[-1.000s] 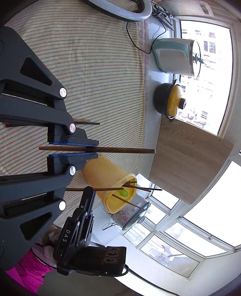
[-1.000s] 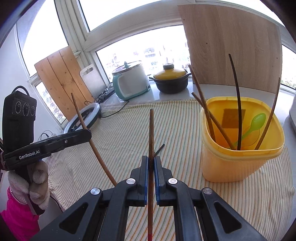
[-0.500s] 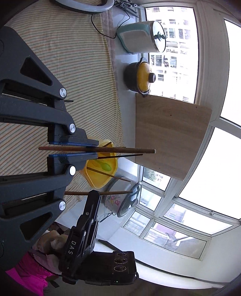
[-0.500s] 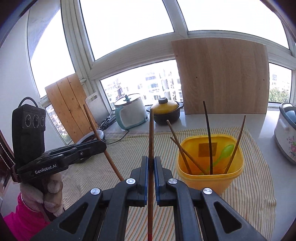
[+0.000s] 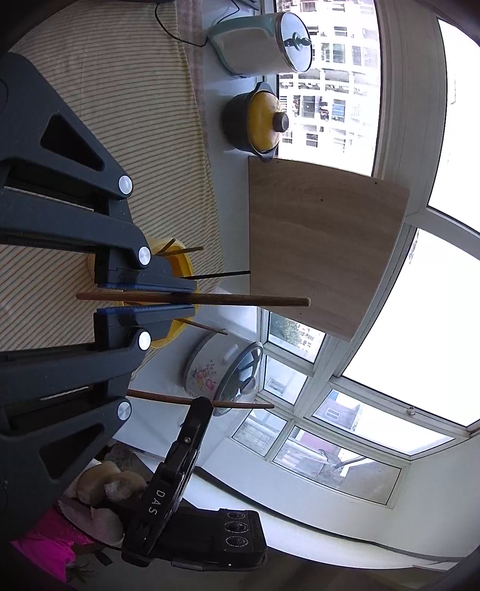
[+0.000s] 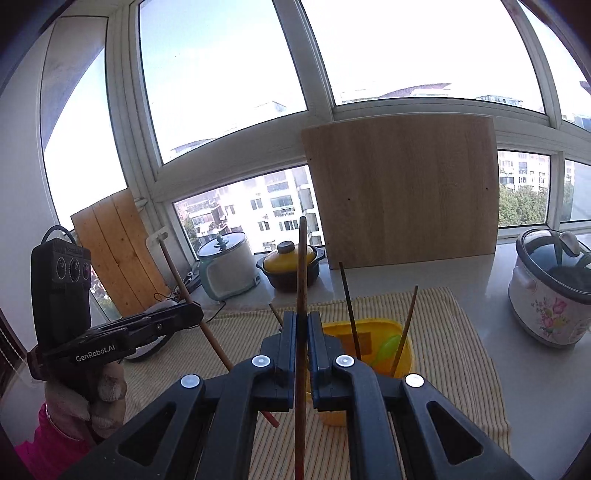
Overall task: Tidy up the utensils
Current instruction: 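Lower both held chopsticks into the yellow container and open both tools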
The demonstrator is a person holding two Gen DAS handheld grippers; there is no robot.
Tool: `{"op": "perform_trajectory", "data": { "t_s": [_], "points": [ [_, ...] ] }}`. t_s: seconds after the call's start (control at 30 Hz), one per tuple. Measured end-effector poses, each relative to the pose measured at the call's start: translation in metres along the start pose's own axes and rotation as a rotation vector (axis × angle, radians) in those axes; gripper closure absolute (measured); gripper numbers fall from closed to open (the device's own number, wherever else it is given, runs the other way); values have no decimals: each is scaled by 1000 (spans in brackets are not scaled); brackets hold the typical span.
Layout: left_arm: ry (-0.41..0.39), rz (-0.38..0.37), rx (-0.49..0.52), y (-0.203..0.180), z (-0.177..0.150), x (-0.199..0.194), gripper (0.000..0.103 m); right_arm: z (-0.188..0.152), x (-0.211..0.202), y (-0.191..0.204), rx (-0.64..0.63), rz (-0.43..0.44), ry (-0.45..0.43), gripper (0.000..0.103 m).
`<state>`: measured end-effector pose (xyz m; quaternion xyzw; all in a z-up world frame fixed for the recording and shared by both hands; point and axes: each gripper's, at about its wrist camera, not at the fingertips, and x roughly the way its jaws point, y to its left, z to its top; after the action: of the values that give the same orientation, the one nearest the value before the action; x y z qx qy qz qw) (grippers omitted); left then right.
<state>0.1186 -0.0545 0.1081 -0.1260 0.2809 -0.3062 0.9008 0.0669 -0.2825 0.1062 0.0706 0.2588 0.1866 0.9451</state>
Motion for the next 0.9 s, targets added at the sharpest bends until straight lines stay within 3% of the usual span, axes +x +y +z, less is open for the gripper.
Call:
{"op": "perform_trajectory", "data": {
  "t_s": [0.6,0.9],
  "points": [
    [-40,29,2,-6,35,36,99,38,20,-54,96,-70,-58,100],
    [16,49,-10,3,27,64,99,54,31,-59,96,-96,-95,100]
  ]
}}
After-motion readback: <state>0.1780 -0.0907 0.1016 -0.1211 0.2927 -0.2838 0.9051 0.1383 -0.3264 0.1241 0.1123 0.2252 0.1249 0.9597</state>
